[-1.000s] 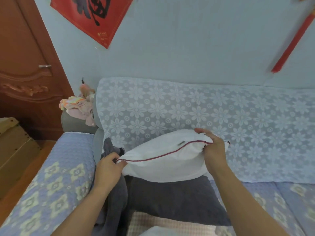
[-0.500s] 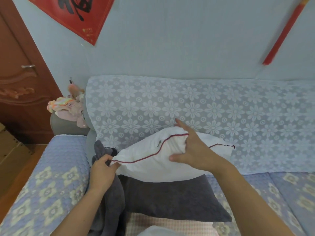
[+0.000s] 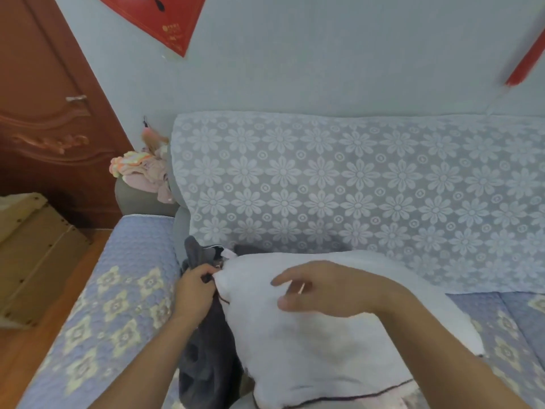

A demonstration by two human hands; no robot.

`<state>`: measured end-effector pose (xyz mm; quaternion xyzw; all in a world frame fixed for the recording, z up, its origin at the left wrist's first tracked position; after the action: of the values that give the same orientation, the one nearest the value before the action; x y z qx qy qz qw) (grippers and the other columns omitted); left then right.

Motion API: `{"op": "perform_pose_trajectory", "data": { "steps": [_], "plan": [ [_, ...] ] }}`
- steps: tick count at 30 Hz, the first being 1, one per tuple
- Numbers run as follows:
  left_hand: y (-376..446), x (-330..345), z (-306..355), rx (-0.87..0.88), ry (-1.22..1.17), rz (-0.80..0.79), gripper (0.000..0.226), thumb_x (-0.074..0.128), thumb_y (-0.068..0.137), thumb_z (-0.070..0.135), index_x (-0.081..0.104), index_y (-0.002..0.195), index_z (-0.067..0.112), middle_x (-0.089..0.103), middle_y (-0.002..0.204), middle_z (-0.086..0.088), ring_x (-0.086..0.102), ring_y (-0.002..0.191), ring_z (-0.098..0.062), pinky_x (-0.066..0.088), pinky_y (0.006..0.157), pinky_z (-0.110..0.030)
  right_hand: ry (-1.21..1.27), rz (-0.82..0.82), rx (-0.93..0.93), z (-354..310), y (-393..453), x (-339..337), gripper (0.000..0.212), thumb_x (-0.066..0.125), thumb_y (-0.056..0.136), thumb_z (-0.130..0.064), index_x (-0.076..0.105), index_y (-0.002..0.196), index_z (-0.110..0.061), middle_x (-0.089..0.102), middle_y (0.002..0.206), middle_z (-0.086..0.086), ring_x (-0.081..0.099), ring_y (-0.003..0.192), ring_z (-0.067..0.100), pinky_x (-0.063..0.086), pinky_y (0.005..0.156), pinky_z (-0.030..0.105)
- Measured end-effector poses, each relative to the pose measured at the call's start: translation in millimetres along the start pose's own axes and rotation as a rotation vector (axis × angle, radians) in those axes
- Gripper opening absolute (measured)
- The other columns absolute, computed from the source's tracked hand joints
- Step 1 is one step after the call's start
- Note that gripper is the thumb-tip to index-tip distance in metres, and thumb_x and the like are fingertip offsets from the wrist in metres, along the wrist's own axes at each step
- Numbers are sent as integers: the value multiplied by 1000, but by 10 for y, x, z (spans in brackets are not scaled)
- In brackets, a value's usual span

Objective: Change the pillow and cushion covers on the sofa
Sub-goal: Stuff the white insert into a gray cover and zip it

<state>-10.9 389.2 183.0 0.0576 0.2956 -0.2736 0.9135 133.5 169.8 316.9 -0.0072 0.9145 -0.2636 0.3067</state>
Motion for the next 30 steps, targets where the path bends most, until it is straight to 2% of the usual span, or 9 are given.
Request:
{"op": "perform_pose_trajectory", "data": {
  "steps": [4,6,8,11,14,16,19,22,30],
  "plan": [
    [-148,92,110,123,-7,45,32,70,81,-3,72,76,29,69,82,3,60,79,0,40,64,-10,-142,133,103,-177,536,524,96,61,82,-71,17,157,-31,13,165,1,17,150,28,21,121,47],
    [-159,107,83,134,9,32,35,70,81,-2,71,77,33,68,84,1,60,80,-1,39,65,-9,-426,142,197,-133,791,1012,112,61,81,-69,-9,158,-27,-20,164,6,-13,150,42,3,118,66],
    [-139,71,12,138,9,18,42,69,80,-4,69,76,38,69,84,1,60,81,-3,42,70,-12,-654,202,254,-40,945,1246,114,64,86,-56,-22,155,-26,-30,160,13,-15,147,50,3,113,71],
    [-120,-43,-29,90,-55,13,42,70,84,-5,72,80,37,73,88,8,66,86,-6,52,84,-28,-762,259,276,86,1000,1056,106,64,91,-36,-20,155,-26,9,159,25,29,136,46,34,102,55],
    [-33,-238,-85,-99,-307,45,36,64,91,-8,76,98,25,72,103,14,66,95,9,51,102,-33,-813,260,153,23,910,497,75,61,90,-15,24,155,-22,56,126,13,58,111,32,45,84,39],
    [36,-328,-84,-200,-502,1,48,59,95,-9,72,114,33,70,118,12,66,111,-2,50,107,-37,-837,335,66,-126,727,-9,52,52,89,-5,52,137,-23,62,119,9,61,107,29,47,85,36],
    [143,-361,89,-286,-899,-171,54,55,100,-2,55,136,38,67,129,3,65,121,-20,49,107,-43,-770,363,-26,-431,363,-675,51,45,89,-2,65,118,-38,64,103,-9,61,100,19,43,77,26],
    [253,-498,384,-236,-917,-227,52,57,101,4,50,146,29,66,136,-3,65,121,-22,46,109,-46,-606,345,-139,-741,-1,-1135,44,48,89,-5,70,91,-44,69,87,-22,65,89,5,50,77,22],
    [-61,-674,1678,124,-880,-309,41,57,95,30,61,133,14,70,129,0,64,122,-17,52,104,-37,-287,260,-330,-1019,-206,-1580,54,53,69,15,78,102,-21,77,99,-10,71,101,10,55,92,39]
  ]
}}
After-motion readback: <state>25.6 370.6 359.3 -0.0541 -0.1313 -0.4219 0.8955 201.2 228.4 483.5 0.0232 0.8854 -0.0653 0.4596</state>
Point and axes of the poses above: each hand's wrist, its own y-axis towards the middle knuckle, its own x-axis out of the palm, z = x × y, the point moved 7 cm from there along y, towards the middle knuckle
